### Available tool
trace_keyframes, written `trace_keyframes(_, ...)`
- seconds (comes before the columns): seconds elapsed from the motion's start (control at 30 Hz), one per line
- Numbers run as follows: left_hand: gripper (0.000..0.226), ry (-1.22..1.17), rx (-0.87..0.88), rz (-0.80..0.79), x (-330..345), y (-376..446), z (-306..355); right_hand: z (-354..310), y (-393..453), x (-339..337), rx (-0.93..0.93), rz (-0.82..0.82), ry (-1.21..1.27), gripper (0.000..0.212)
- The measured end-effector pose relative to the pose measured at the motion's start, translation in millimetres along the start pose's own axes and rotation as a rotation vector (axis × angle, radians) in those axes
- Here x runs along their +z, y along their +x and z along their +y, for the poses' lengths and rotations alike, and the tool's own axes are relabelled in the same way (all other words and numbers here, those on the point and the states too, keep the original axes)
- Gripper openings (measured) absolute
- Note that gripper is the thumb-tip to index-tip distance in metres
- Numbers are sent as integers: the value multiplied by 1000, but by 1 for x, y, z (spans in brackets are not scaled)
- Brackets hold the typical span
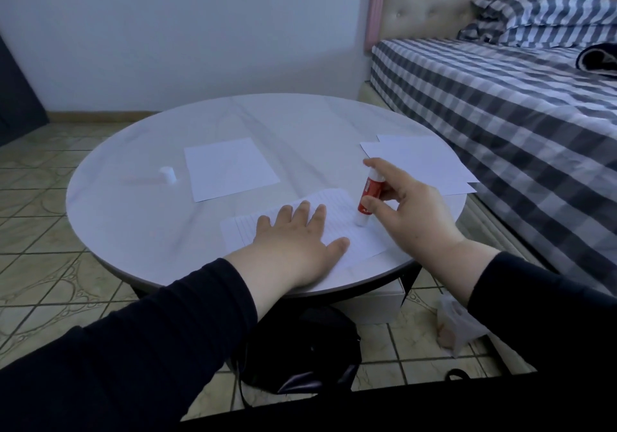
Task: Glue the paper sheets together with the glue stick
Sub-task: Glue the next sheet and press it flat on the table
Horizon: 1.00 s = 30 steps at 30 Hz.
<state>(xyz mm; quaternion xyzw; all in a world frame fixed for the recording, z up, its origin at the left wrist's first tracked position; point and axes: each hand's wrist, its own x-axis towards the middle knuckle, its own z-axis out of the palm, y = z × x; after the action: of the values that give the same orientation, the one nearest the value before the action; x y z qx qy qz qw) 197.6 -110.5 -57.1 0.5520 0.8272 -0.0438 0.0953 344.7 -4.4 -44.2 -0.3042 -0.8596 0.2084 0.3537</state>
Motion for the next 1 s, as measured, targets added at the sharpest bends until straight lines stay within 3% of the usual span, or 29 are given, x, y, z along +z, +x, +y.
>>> trace_keyframes(0.23,76,-11,-19,15,1,2,1,4,4,-13,63,125,95,50)
trace_keyframes(0.4,77,1,-56,26,0,3,3,3,-5,-5,45,-2,35,50)
trace_keyframes(0.63,78,-14,-86,23,-1,5,6,8,-2,-15,111,98,112,51)
trace_keyframes(0.83,80,2,-122,34,-4,4,10,7,-9,-10,74,33,-2,49)
trace_keyframes(1.0,83,144,-8,43,-18,2,-7,16,-1,-13,114,55,33,50)
